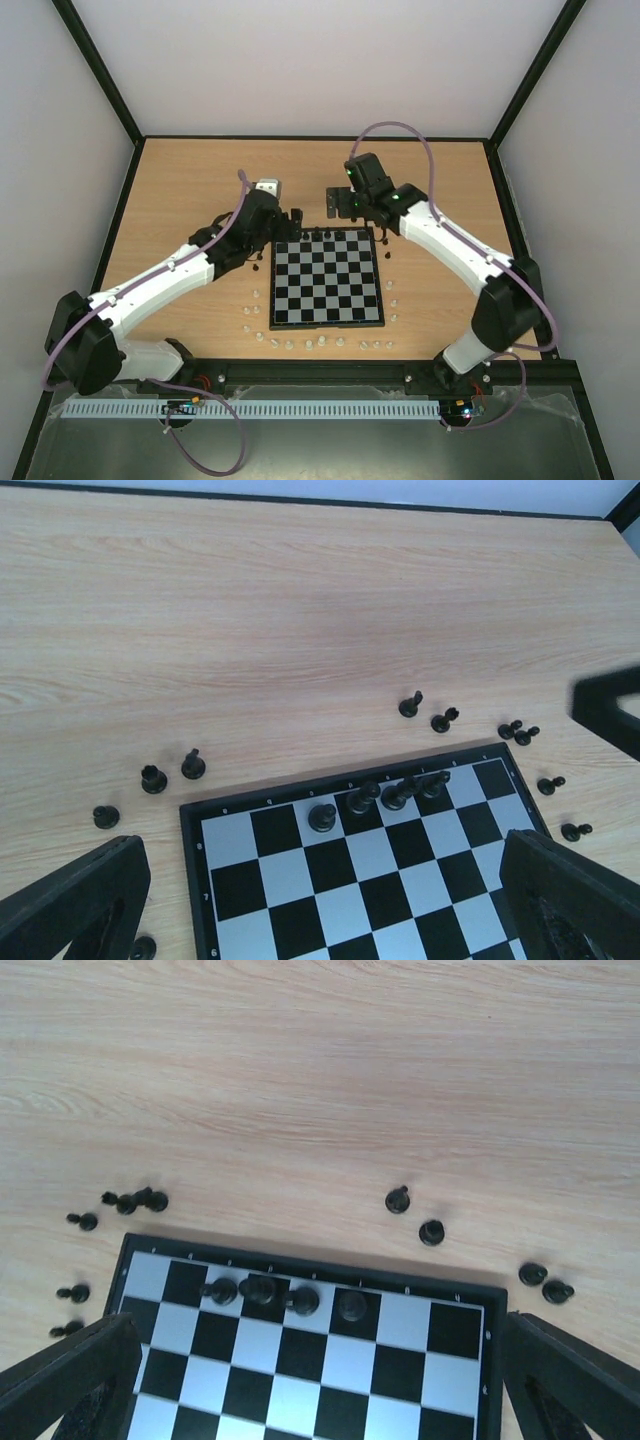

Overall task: Set up the chess pieces on the board
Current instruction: Pick up the chess piece at the center of the board.

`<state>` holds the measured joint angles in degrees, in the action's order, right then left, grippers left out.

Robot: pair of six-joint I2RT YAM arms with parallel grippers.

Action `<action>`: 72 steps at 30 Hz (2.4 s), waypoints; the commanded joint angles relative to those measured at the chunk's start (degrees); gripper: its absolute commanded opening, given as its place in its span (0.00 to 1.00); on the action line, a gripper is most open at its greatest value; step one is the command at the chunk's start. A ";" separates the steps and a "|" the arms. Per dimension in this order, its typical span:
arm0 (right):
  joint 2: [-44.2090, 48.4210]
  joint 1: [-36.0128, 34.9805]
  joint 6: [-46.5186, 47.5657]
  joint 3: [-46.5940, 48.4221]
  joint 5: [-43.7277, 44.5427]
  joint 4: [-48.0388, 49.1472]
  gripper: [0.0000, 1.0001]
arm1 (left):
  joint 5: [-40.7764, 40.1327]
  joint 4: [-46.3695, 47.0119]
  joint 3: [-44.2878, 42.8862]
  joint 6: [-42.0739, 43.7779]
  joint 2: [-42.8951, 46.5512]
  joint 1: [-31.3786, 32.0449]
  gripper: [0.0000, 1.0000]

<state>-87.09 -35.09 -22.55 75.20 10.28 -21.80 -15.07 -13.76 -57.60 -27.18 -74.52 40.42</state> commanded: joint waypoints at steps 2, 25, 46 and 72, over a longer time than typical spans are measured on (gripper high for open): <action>-8.06 0.54 -0.66 8.11 2.77 -5.86 0.99 | 3.92 4.33 2.01 -2.62 1.12 -0.26 0.99; -36.43 5.05 -1.01 30.36 4.66 -14.77 0.61 | 5.06 5.85 3.52 -2.88 1.89 1.41 0.99; -40.36 5.38 0.11 25.73 0.97 -10.70 0.49 | 5.81 5.95 2.89 -2.70 -0.97 1.43 0.99; -43.32 5.56 0.53 30.55 1.84 -11.74 0.34 | 5.49 5.87 2.72 -2.44 -1.50 1.41 0.99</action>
<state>-129.36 -29.69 -22.28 103.83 11.27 -31.55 -9.19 -8.86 -54.35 -29.98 -75.44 41.60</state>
